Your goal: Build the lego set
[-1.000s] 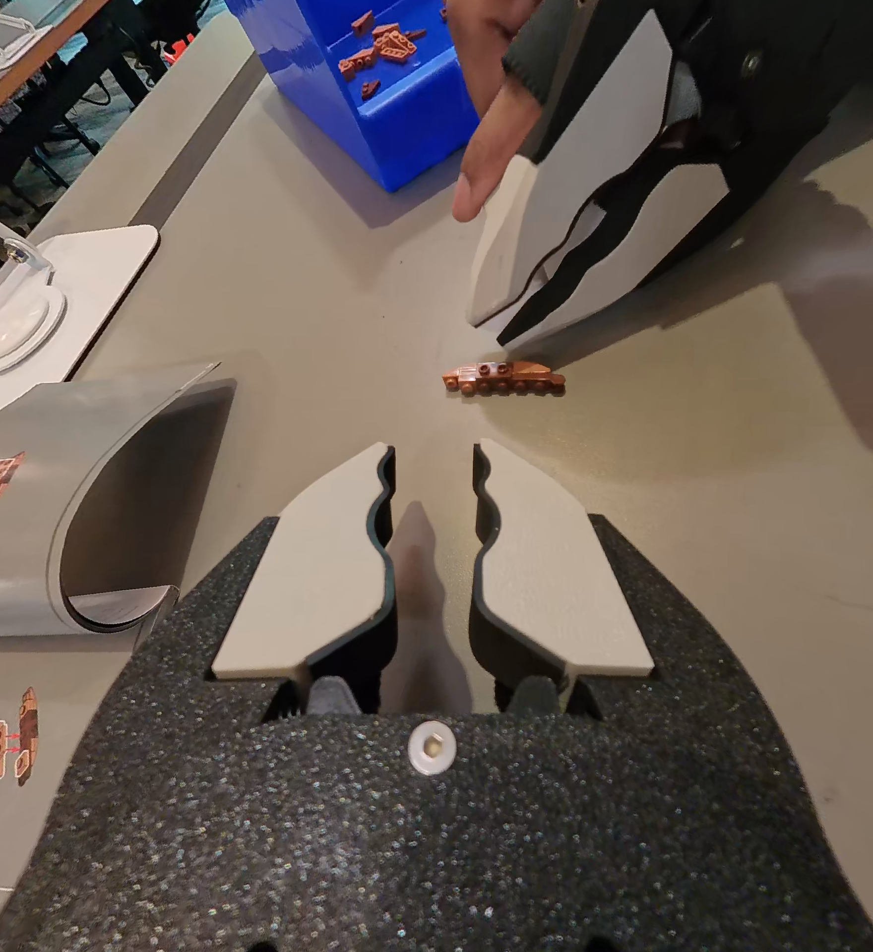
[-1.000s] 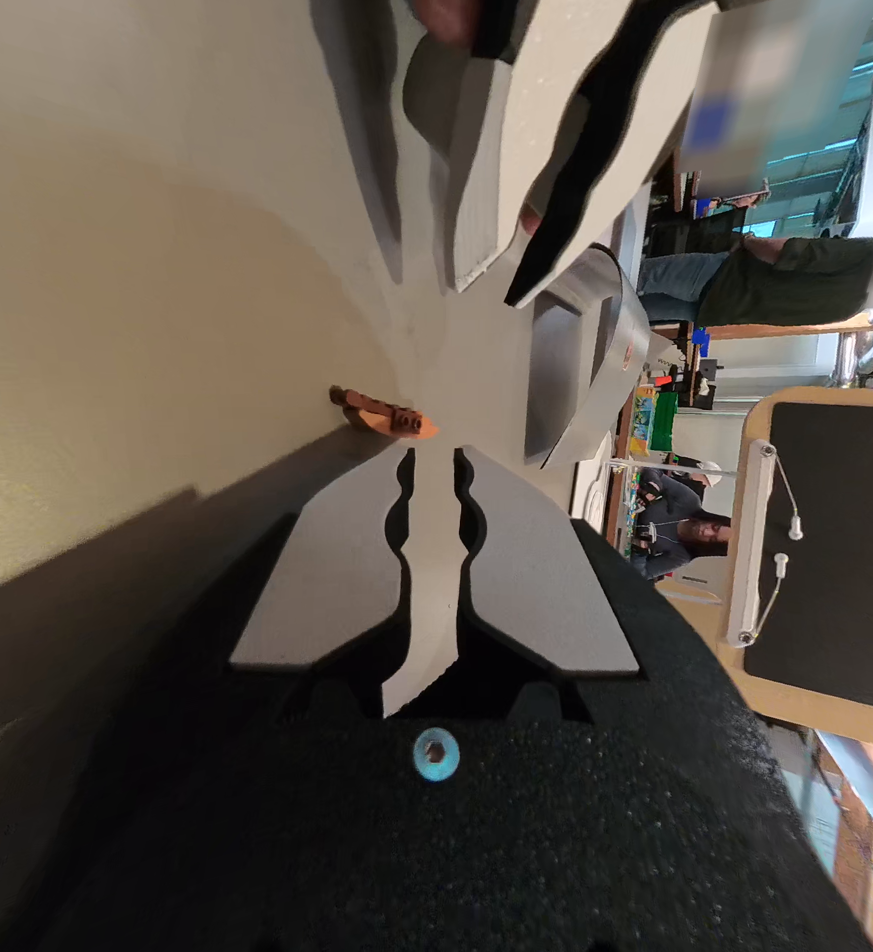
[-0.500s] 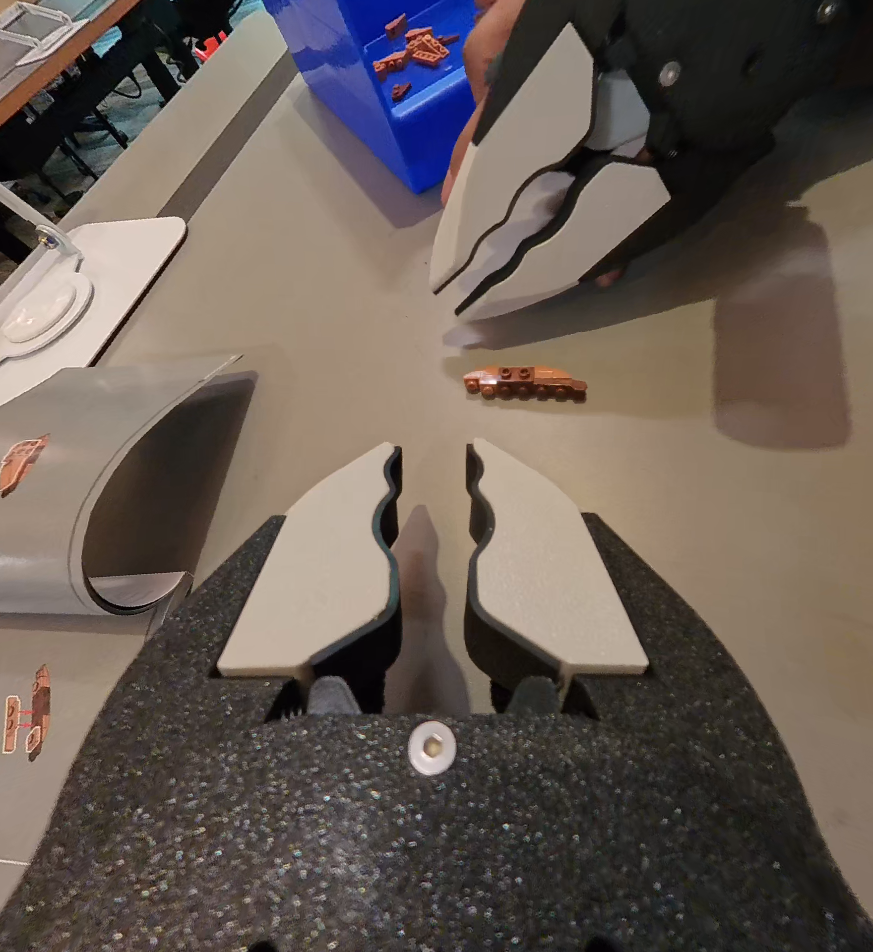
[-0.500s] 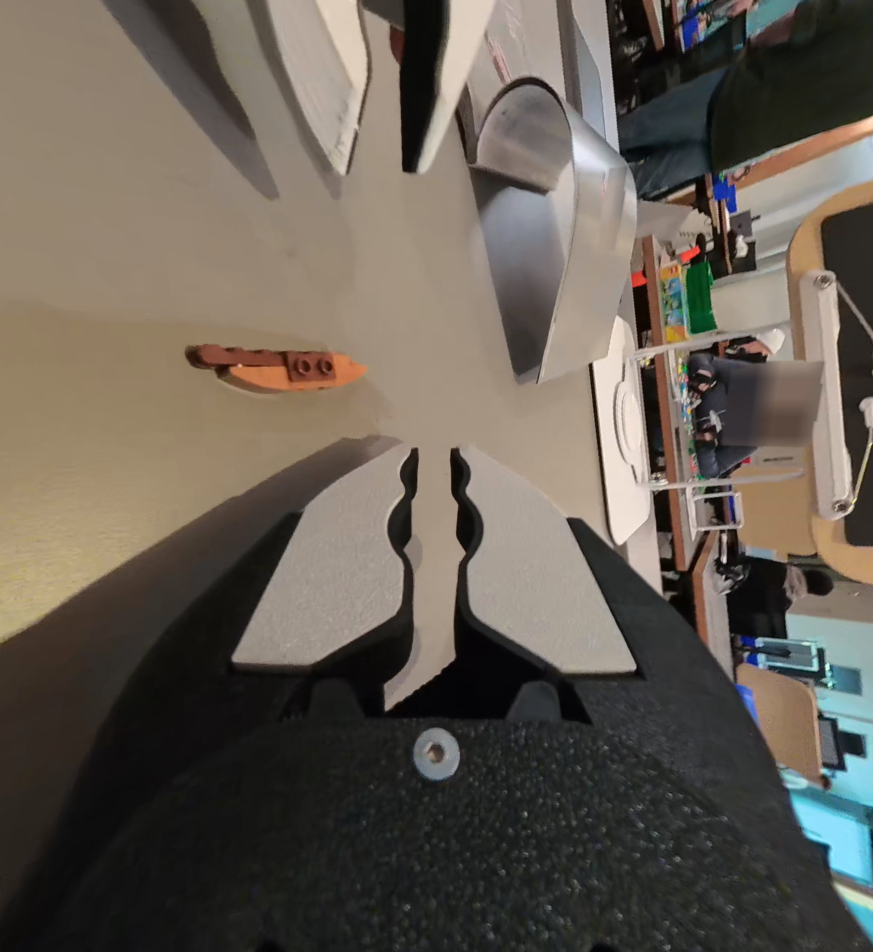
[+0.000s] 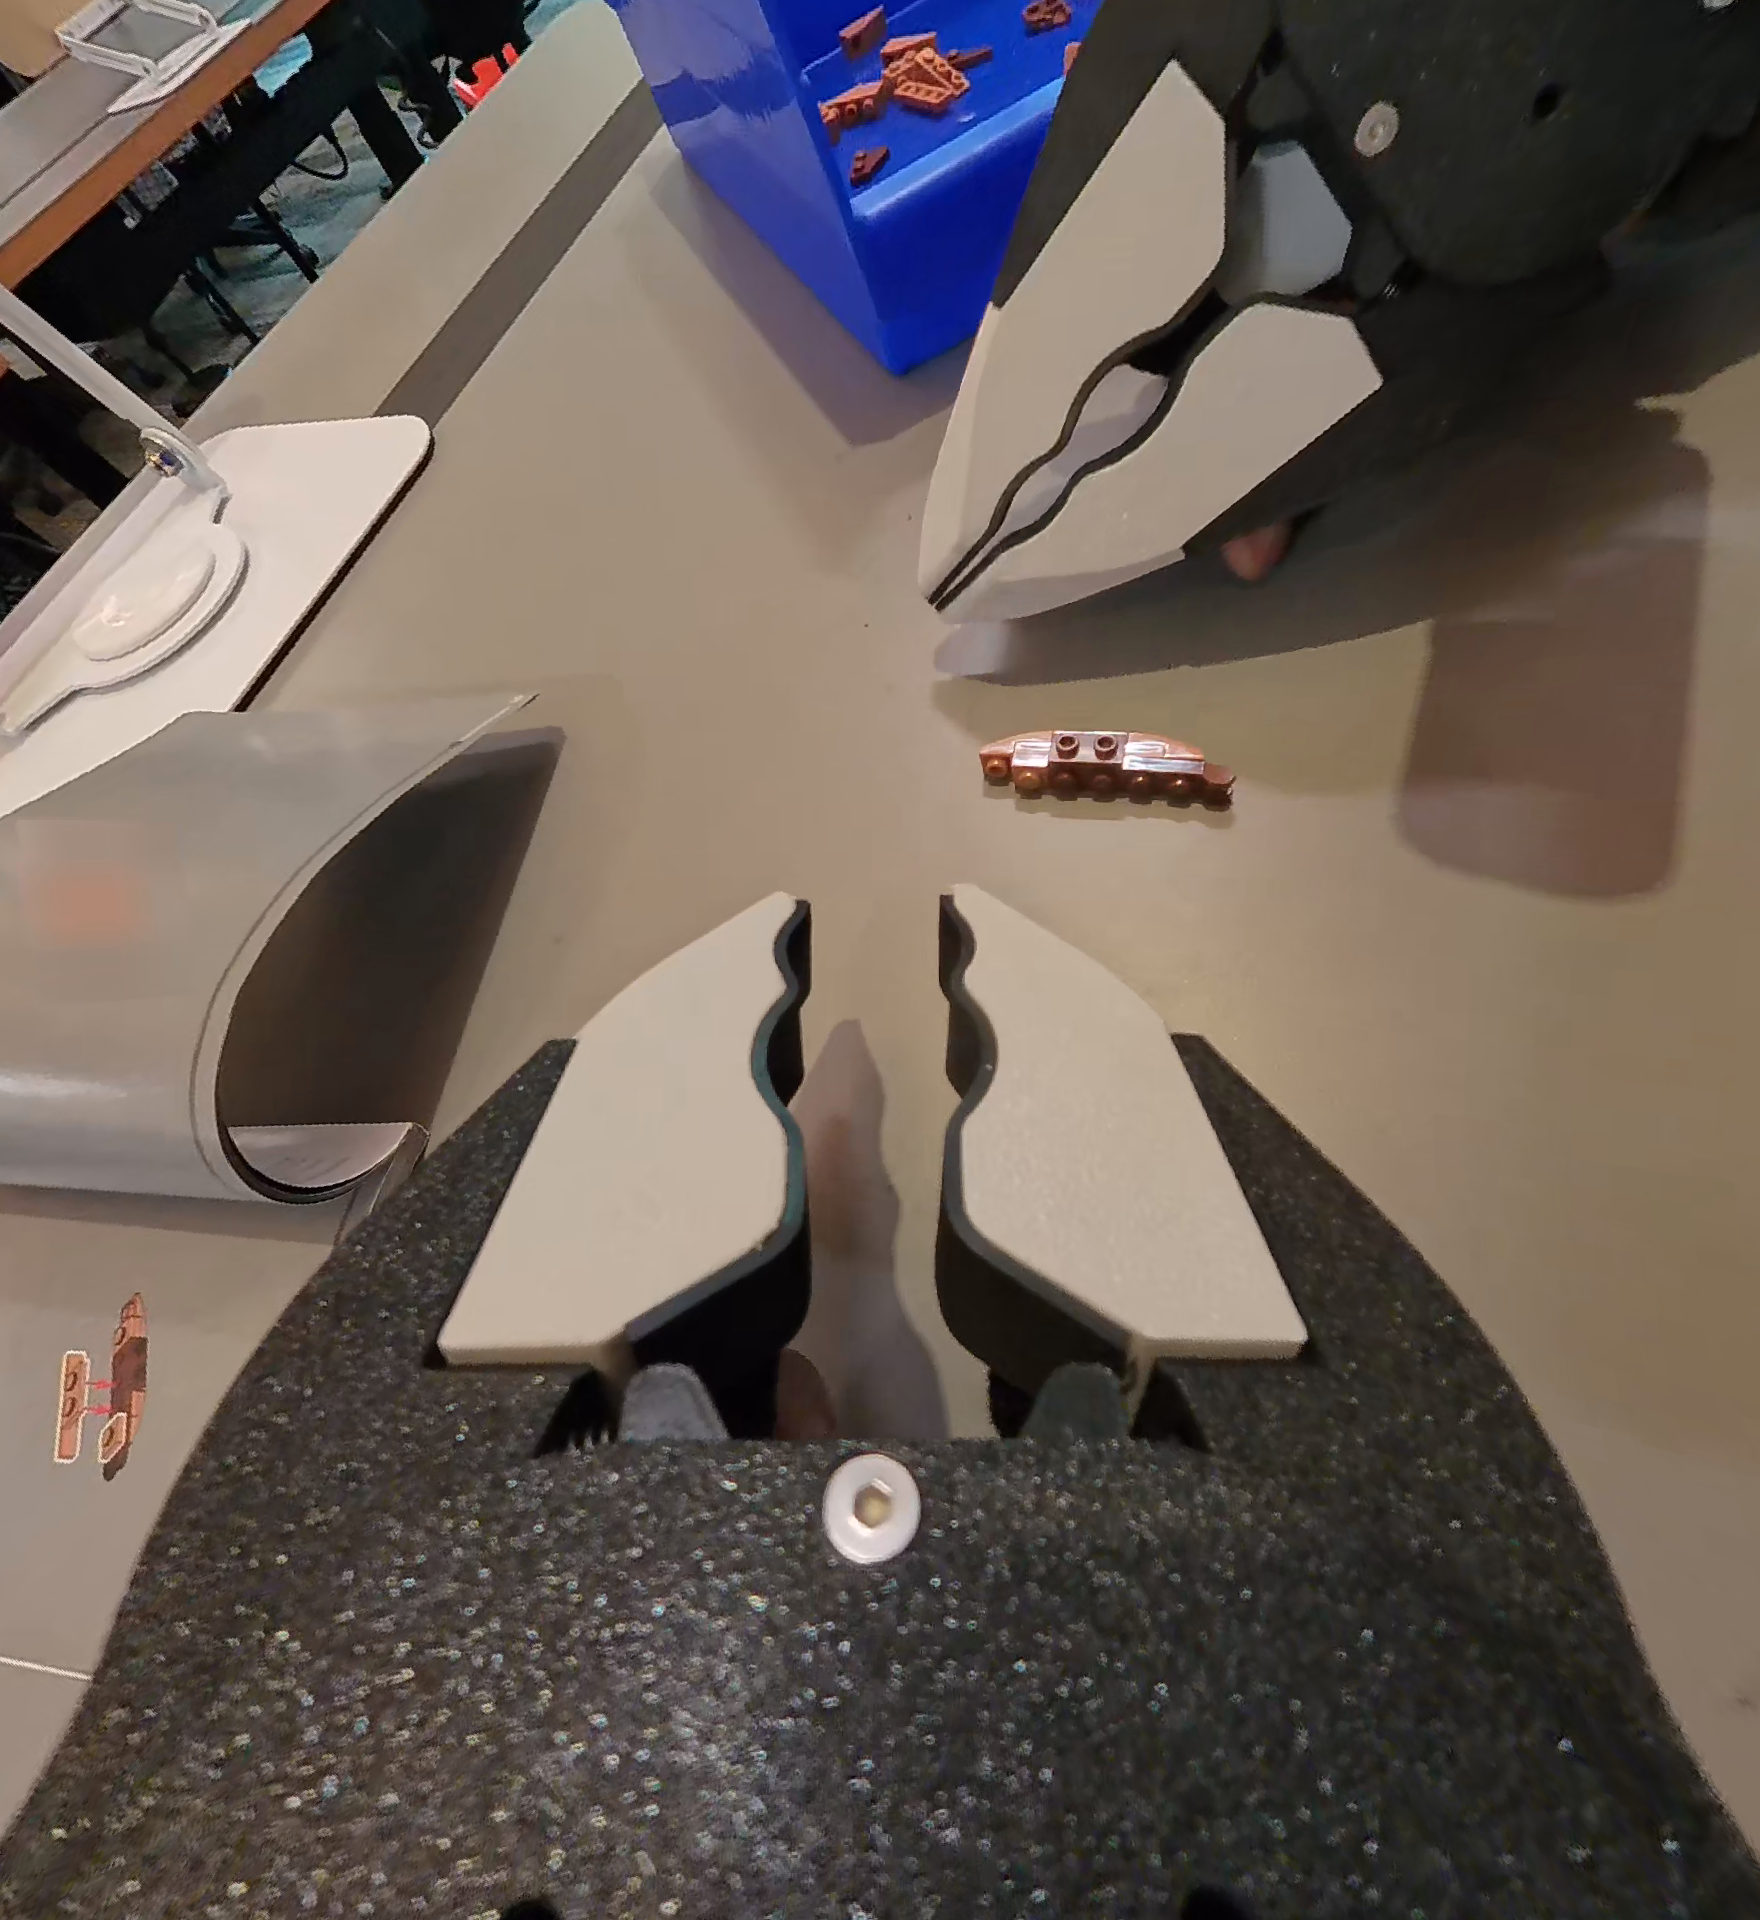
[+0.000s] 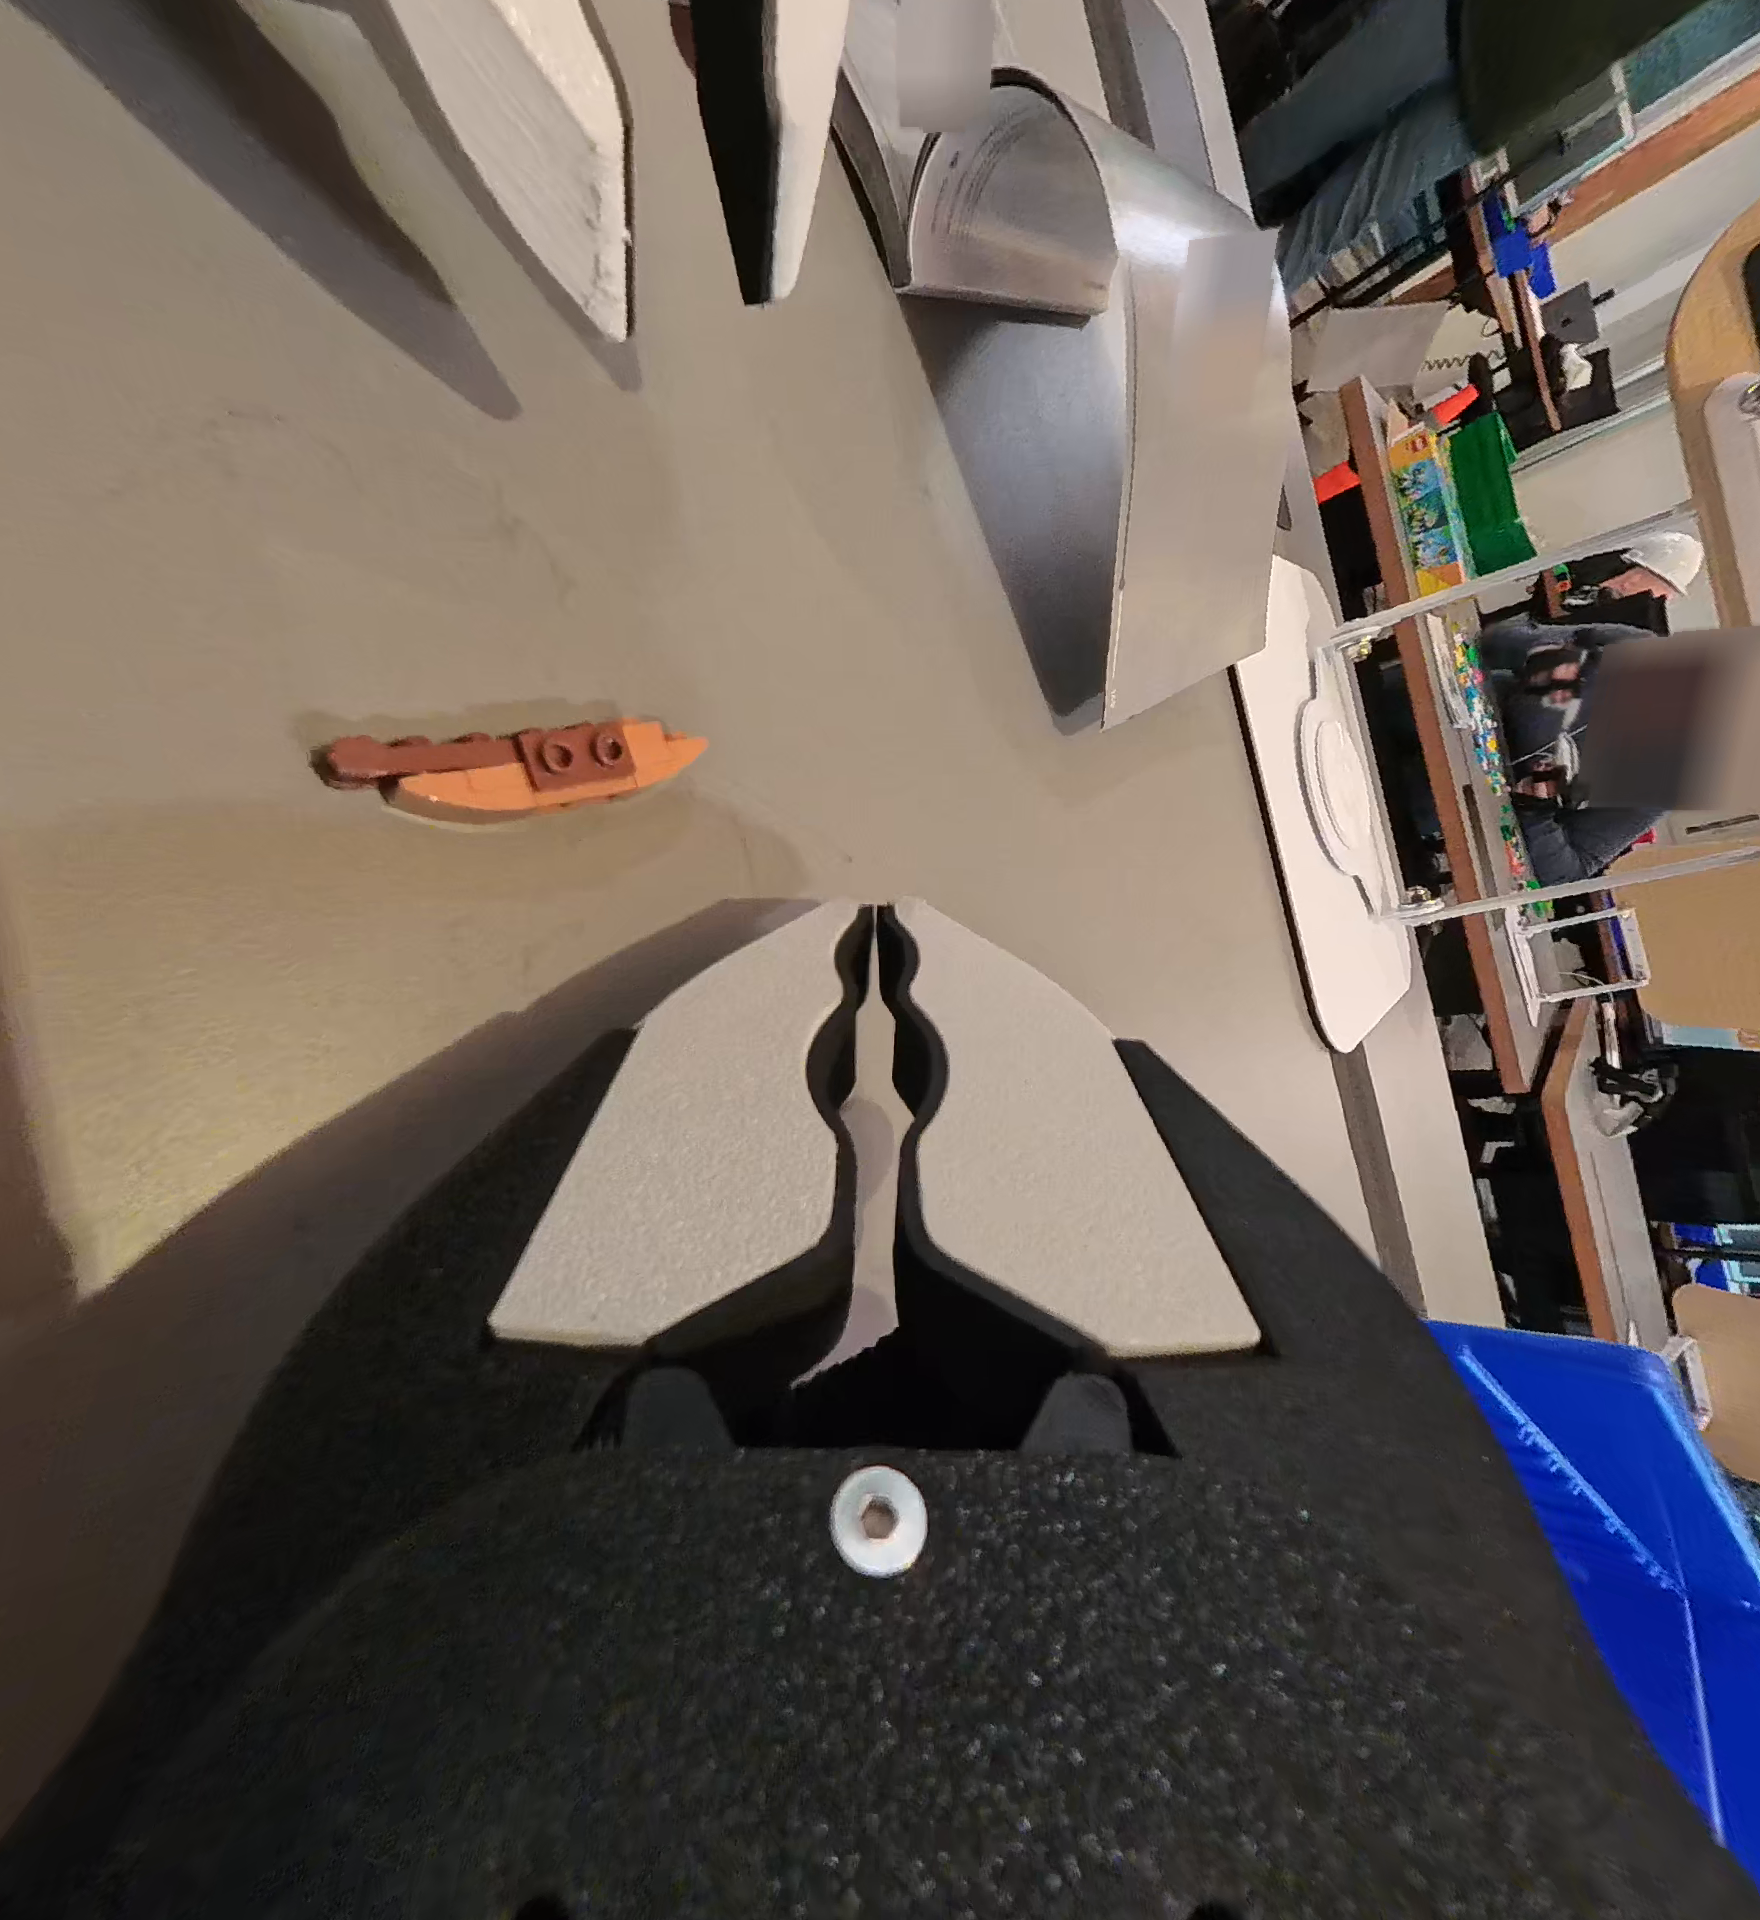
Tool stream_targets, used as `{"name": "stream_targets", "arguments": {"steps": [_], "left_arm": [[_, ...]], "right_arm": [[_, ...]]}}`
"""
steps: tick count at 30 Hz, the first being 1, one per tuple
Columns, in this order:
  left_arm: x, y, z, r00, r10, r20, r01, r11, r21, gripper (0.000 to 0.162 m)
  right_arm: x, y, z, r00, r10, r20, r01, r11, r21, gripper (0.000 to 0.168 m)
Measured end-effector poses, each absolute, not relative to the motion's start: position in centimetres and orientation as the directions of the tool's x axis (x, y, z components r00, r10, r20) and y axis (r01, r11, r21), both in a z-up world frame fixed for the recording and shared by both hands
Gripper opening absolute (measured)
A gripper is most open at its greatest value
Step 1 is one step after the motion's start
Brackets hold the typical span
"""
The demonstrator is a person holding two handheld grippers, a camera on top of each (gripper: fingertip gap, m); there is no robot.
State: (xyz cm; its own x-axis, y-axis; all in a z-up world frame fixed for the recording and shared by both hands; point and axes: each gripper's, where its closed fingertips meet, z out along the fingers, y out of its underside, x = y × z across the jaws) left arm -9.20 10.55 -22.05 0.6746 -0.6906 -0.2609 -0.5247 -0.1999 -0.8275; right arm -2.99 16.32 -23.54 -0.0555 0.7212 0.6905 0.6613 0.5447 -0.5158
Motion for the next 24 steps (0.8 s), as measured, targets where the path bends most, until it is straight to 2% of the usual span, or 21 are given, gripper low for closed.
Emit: {"name": "stream_targets", "arguments": {"steps": [4, 8, 14, 16, 20, 24], "left_arm": [[-9.0, 10.4, -22.3, 0.659, -0.699, -0.276, -0.546, -0.192, -0.816, 0.023], [-9.0, 10.4, -22.5, 0.649, -0.703, -0.290, -0.565, -0.190, -0.803, 0.023], [-9.0, 10.4, -22.7, 0.646, -0.704, -0.296, -0.577, -0.195, -0.793, 0.023], [-9.0, 10.4, -22.8, 0.644, -0.705, -0.297, -0.580, -0.198, -0.790, 0.023], [-9.0, 10.4, -22.9, 0.641, -0.705, -0.304, -0.589, -0.196, -0.784, 0.023], [-9.1, 10.5, -22.8, 0.645, -0.702, -0.302, -0.583, -0.197, -0.788, 0.023]], "right_arm": [[-3.1, 15.7, -22.8, -0.048, 0.725, 0.687, 0.657, 0.542, -0.525, 0.001], [-1.2, 13.6, -19.9, -0.024, 0.737, 0.675, 0.663, 0.517, -0.541, 0.002], [7.9, 15.6, -11.8, -0.096, 0.724, 0.683, 0.767, 0.491, -0.413, 0.001], [9.8, 19.0, -10.8, -0.150, 0.734, 0.662, 0.795, 0.488, -0.361, 0.001], [10.2, 25.1, -14.6, -0.289, 0.822, 0.491, 0.817, 0.479, -0.321, 0.004], [8.6, 27.4, -20.2, -0.297, 0.931, 0.214, 0.826, 0.363, -0.432, 0.004]]}}
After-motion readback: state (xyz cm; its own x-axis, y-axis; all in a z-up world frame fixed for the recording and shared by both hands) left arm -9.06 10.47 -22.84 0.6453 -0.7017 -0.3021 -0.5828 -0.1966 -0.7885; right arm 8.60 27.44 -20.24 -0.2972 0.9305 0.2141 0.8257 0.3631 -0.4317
